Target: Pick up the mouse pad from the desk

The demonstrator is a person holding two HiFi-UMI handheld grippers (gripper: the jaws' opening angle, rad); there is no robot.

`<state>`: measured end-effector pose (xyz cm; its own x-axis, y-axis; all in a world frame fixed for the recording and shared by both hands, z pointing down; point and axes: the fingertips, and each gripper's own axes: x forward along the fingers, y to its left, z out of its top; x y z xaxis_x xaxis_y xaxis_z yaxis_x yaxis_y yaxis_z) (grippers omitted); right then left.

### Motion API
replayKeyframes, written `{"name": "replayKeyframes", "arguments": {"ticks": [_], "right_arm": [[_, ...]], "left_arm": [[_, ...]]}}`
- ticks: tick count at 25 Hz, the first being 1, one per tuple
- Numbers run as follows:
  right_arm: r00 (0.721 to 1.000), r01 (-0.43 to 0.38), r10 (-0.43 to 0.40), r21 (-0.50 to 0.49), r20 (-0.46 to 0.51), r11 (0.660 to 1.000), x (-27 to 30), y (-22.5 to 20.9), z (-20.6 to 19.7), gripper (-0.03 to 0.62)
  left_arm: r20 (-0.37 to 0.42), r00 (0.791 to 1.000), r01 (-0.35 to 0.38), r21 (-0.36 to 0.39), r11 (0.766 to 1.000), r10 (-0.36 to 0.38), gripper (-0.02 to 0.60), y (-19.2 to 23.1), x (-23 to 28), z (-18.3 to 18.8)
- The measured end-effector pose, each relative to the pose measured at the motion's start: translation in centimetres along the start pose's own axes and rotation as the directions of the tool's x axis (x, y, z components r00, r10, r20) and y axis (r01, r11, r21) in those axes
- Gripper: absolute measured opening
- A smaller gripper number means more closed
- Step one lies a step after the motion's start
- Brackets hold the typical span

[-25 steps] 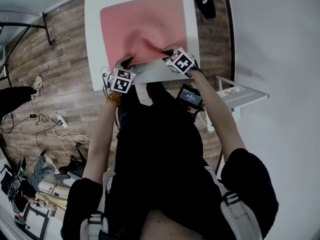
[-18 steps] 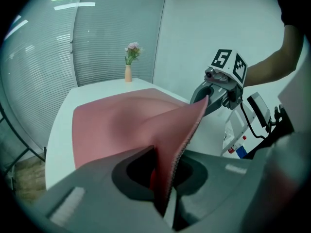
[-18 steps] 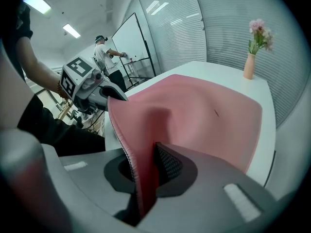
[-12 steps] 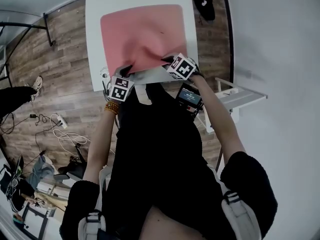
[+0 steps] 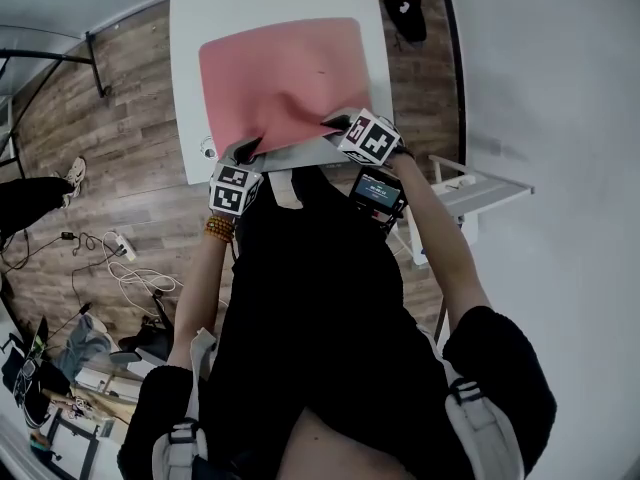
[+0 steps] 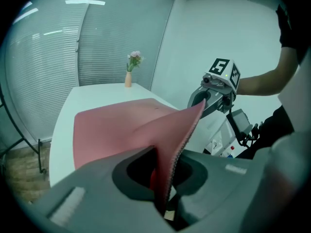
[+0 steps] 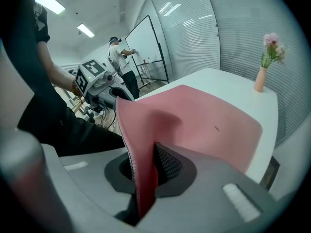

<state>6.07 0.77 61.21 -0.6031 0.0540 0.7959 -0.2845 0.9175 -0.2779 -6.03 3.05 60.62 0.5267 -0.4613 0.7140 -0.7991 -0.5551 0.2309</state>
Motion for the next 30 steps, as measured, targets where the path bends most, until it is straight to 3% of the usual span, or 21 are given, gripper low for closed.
{"name": "replayKeyframes", "arguments": {"ticks": [8, 15, 27, 30], "right_arm": [[1.000, -0.010, 0.010, 0.019, -0.016, 1.000, -2.9, 2.4, 0.7, 0.049], [1.000, -0.026, 0.026, 0.050, 0.001, 0.998, -5.5, 3.8, 2.9, 0.049], [0.990, -0.049, 0.035, 0.097, 0.138, 0.994, -11.2, 4.9, 7.9, 0.046], [0.984, -0.060, 0.043, 0.089, 0.175, 0.994, -12.5, 5.1, 9.2, 0.046]], "left_arm": [[0.070, 0.997, 0.015, 0.039, 0.999, -0.018, 0.045, -2.3, -3.4, 0.7], [0.178, 0.984, 0.001, -0.017, 1.000, 0.002, 0.043, -2.6, -6.4, 3.4], [0.380, 0.925, 0.021, -0.047, 0.999, -0.002, 0.045, -2.4, -11.9, 11.3], [0.420, 0.907, -0.008, -0.039, 0.999, 0.024, 0.045, -2.3, -13.1, 12.8]]}}
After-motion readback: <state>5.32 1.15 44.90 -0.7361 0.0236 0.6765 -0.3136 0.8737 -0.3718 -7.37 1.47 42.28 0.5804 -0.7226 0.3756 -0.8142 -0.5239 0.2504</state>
